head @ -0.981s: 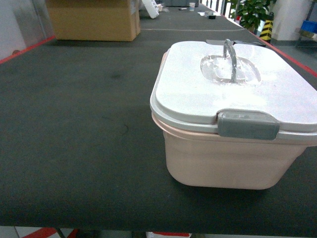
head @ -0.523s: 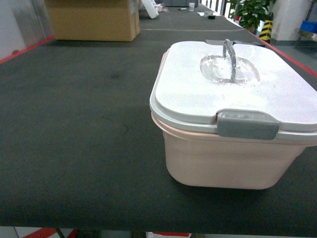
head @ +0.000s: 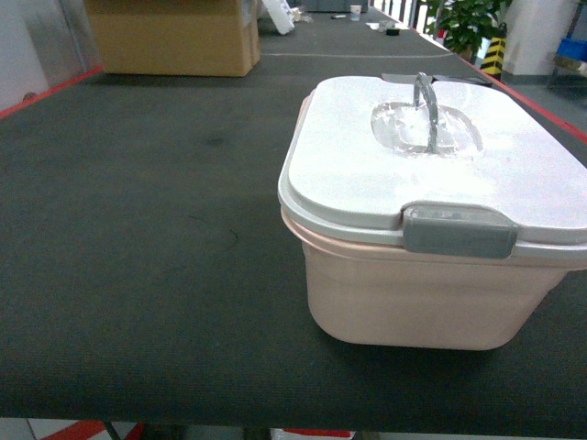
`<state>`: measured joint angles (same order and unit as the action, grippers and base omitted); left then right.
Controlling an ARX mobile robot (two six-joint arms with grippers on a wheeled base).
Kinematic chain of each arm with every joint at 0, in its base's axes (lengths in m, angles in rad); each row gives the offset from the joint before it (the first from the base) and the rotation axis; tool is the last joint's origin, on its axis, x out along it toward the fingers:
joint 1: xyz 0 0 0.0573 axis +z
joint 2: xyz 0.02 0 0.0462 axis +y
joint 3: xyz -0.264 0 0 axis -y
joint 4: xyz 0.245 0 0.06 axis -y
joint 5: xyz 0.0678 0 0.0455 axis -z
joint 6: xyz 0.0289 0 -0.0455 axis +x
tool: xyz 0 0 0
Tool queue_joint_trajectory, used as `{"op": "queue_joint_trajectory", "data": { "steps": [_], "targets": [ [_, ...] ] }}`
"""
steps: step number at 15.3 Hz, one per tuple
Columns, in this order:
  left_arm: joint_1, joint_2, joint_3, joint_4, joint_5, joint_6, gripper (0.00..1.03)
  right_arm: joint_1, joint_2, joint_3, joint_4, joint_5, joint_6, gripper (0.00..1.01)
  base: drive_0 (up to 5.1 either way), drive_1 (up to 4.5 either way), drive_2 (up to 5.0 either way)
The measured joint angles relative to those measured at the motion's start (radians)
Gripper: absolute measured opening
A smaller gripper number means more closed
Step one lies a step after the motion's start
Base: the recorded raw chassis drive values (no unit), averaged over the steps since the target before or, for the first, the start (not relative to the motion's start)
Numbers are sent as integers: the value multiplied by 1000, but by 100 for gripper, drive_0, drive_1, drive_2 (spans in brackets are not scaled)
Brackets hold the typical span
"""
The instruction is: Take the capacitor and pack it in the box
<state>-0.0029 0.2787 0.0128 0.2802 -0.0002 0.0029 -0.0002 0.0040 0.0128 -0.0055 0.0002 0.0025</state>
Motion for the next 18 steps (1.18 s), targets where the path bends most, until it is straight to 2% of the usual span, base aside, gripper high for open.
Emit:
{"op": "queue_joint_trajectory", "data": {
  "steps": [4,8,10,12,13,16,18],
  "targets": [
    [0,-82,0,-84,0,0,2,0,0,0,0,0,0,98,0,0,0],
    [0,-105,0,-105,0,0,2,0,0,0,0,0,0,98,0,0,0],
    [0,-266,1,-289,-1,0,2,0,0,0,0,0,0,98,0,0,0],
    [1,-268,1,-294,-1,0,2,0,0,0,1,0,0,98,0,0,0],
    [1,-268,1,-289,0,-2,6,0,0,0,0,0,0,98,0,0,0],
    [1,-268,1,-285,0,-2,45,0,0,0,1,0,0,98,0,0,0],
    [1,-268,1,-285,0,-2,67,0,0,0,0,0,0,98,0,0,0]
  ]
}}
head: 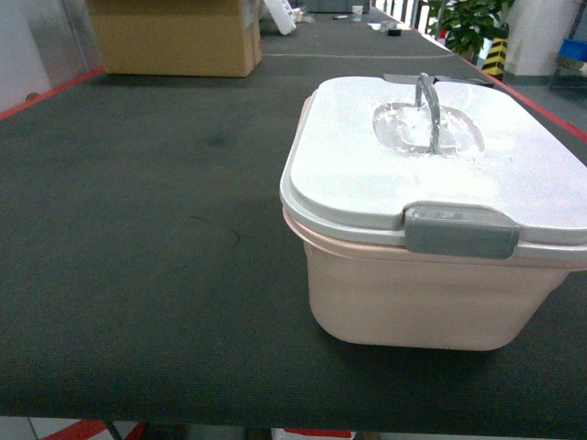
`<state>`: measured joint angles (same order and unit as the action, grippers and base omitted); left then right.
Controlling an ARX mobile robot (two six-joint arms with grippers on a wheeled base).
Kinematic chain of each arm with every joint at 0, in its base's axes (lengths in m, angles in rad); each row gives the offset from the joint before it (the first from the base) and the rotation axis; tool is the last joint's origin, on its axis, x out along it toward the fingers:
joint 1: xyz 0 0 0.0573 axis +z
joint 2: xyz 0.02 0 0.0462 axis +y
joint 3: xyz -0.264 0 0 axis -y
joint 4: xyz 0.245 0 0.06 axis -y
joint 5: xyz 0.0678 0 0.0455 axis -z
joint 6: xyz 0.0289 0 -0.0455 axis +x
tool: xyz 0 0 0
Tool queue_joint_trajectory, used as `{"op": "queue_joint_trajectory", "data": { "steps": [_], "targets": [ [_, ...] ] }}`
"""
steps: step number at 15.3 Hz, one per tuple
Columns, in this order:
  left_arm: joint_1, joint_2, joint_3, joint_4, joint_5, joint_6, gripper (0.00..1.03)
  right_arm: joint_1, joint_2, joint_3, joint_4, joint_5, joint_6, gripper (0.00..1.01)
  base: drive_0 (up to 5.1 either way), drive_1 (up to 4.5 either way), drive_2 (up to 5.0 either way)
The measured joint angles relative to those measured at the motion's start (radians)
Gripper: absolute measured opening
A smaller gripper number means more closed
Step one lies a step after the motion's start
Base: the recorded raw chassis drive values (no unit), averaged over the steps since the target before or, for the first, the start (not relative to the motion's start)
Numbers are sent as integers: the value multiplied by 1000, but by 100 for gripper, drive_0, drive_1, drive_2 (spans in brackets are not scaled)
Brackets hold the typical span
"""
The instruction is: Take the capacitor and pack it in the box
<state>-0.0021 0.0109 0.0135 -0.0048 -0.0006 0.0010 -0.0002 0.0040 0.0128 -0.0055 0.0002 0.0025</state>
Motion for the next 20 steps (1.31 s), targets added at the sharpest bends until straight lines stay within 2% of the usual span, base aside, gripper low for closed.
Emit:
{"op": "queue_joint_trajectory", "data": {
  "steps": [3,4,20],
  "targets": [
    [0,0,0,0,0,0,94,0,0,0,0,0,0,98,0,0,0],
    [0,0,0,0,0,0,98,0,0,0,0,0,0,98,0,0,0],
    [0,0,0,0,0,0,98,0,0,0,0,0,0,98,0,0,0]
  ]
}}
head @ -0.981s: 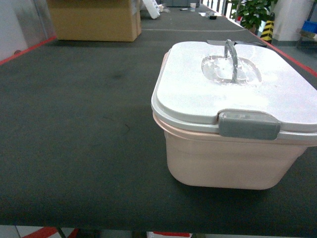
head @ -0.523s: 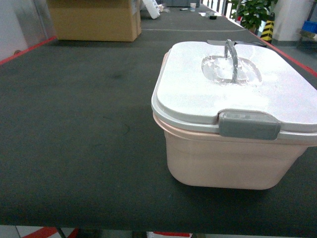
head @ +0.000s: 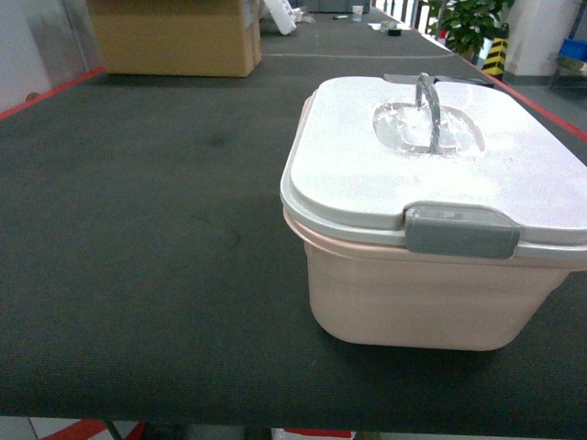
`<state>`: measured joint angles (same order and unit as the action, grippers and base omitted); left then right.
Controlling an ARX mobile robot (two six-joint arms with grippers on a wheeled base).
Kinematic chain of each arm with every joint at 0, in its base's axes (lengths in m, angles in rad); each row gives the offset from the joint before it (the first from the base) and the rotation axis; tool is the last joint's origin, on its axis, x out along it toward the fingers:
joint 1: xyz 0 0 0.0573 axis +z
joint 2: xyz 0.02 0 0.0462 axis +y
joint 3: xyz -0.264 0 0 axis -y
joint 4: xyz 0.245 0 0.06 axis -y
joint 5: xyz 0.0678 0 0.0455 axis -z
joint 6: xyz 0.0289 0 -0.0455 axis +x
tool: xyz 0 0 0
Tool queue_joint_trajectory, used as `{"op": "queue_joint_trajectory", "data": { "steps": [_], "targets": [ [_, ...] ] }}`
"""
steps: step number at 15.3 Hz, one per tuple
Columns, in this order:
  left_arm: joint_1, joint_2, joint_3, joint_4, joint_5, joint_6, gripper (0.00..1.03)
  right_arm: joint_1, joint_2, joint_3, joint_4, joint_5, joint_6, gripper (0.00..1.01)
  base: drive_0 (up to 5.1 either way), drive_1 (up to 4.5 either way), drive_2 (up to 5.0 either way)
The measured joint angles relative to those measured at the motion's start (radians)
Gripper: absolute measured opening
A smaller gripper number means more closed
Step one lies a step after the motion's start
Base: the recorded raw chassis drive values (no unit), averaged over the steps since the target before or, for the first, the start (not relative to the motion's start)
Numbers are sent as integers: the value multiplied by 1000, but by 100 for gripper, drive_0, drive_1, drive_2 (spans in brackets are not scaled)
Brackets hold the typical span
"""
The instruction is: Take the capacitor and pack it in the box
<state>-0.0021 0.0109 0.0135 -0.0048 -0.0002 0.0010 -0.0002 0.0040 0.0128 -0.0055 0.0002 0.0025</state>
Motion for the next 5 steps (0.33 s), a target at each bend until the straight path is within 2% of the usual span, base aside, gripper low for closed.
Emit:
{"op": "queue_joint_trajectory", "data": {
  "steps": [5],
  "targets": [
    [0,0,0,0,0,0,98,0,0,0,0,0,0,98,0,0,0]
  ]
}}
